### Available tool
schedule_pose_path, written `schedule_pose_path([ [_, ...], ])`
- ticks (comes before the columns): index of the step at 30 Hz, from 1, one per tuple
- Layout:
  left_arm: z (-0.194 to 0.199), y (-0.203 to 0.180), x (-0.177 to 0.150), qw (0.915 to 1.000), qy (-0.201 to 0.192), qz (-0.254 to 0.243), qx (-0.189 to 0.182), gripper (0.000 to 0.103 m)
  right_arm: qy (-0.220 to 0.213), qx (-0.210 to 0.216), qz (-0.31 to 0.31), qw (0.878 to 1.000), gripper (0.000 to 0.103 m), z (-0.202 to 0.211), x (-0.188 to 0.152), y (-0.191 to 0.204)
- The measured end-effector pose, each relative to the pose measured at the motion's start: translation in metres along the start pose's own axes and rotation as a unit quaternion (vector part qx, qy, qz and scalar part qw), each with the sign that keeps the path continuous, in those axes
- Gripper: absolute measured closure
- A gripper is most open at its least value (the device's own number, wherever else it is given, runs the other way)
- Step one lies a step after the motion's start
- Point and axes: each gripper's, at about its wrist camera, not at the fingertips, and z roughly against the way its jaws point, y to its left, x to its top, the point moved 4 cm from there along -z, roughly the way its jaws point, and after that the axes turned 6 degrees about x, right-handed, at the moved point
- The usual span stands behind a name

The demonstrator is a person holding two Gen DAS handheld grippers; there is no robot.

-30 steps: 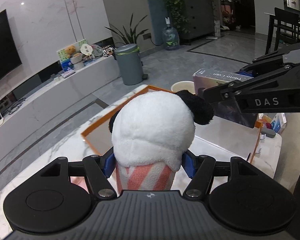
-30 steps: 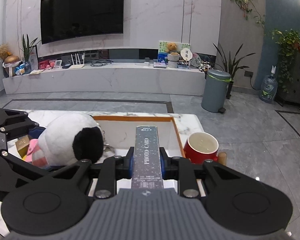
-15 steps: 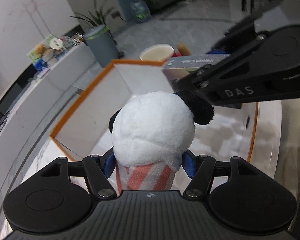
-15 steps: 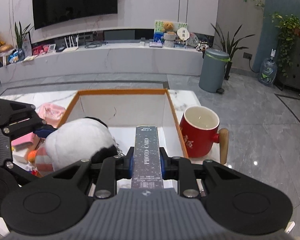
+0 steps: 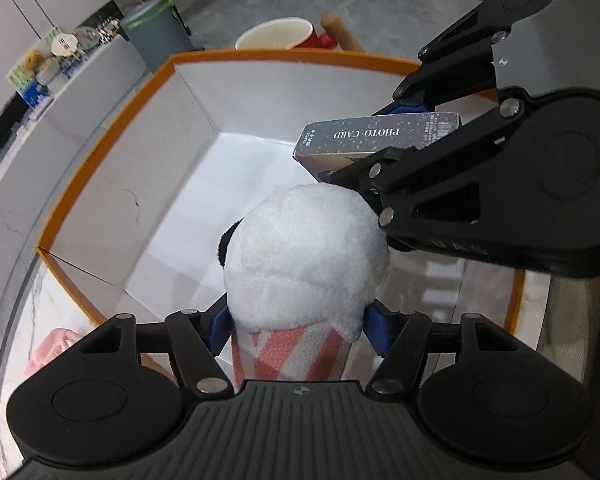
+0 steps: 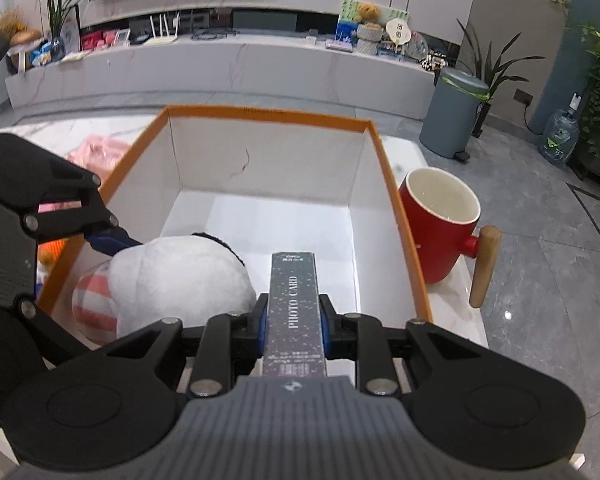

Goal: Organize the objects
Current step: 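Carry the panda plush and PHOTO CARD box over the orange box with both tools, then lower and release the PHOTO CARD box with the right tool while the left tool releases the panda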

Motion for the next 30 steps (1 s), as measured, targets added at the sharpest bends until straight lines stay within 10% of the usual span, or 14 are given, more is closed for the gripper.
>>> schedule_pose_path([
  [30, -0.013, -0.014, -0.02, 0.9977, 0.068, 0.0, -0.005, 0.021, 0.07, -0.008, 0.005, 0.998, 0.069, -0.036, -0.022, 0.001],
])
